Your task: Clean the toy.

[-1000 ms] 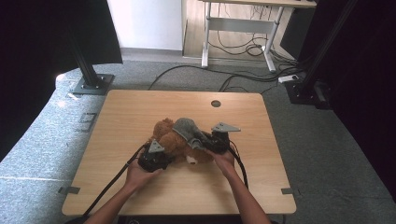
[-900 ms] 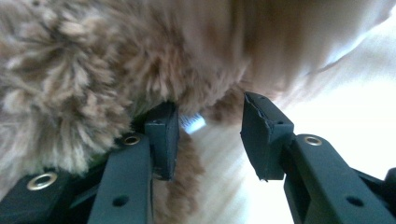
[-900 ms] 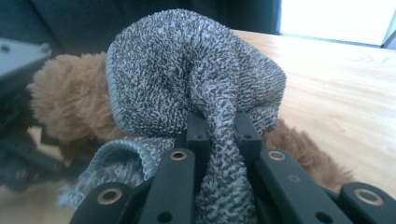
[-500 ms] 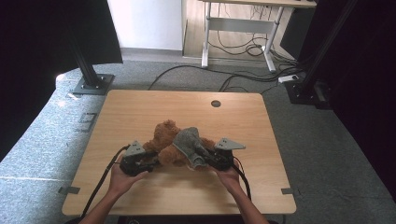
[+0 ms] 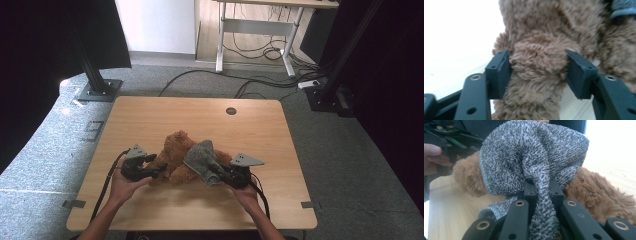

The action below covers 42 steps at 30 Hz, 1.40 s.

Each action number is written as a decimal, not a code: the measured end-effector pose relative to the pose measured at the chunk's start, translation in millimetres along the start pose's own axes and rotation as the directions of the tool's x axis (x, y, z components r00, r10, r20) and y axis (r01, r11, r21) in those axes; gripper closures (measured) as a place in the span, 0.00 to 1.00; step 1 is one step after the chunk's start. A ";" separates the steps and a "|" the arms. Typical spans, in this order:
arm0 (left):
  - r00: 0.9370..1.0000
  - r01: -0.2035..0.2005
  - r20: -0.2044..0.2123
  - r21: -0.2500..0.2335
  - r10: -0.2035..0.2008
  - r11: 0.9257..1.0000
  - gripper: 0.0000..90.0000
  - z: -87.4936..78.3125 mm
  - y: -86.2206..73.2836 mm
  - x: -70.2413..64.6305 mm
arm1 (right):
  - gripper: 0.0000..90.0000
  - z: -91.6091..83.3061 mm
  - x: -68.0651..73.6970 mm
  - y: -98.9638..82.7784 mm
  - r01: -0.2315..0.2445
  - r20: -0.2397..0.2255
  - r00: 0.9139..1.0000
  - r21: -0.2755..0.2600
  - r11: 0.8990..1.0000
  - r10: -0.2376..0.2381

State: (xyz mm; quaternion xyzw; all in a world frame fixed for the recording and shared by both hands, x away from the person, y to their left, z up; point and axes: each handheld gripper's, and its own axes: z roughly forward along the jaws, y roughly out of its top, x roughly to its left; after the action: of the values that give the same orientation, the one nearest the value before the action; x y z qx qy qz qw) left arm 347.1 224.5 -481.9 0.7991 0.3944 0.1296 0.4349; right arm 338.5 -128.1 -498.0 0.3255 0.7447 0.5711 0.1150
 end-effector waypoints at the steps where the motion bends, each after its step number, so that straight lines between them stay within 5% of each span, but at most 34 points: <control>1: 1.000 -0.003 0.009 0.008 0.003 1.000 0.43 2.6 -0.7 -1.3 | 0.90 -0.2 0.2 -0.2 -0.001 -0.001 1.000 -0.001 1.000 0.001; 10: 0.998 -0.068 -0.003 0.090 0.069 0.994 0.66 12.7 -11.9 -16.2 | 0.90 -4.6 10.6 -0.4 0.001 -0.018 1.000 0.014 1.000 -0.001; 19: 0.995 -0.098 0.020 0.133 0.097 0.986 0.73 23.3 -21.1 -25.9 | 0.90 -6.8 12.5 18.2 0.019 0.009 1.000 0.011 1.000 -0.020; 31: 0.995 -0.099 0.025 0.157 0.096 0.983 0.73 27.1 -23.7 -26.1 | 0.89 51.9 18.5 70.5 0.030 0.046 0.998 0.059 0.998 -0.032; 35: 0.996 -0.085 0.026 0.156 0.081 0.984 0.73 27.1 -24.9 -24.0 | 0.89 63.3 19.7 66.5 0.029 0.053 0.998 0.102 0.994 -0.034; 42: 0.997 -0.075 0.026 0.159 0.071 0.984 0.73 27.3 -25.6 -24.3 | 0.89 40.4 5.1 48.7 -0.010 0.085 0.996 0.080 0.997 0.003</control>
State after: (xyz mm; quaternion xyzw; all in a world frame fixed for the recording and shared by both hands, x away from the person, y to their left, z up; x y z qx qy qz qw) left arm 333.0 198.2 -515.1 0.8466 0.3694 0.1052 0.3684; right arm 373.8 -87.0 -464.9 0.3560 0.7604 0.5270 0.1315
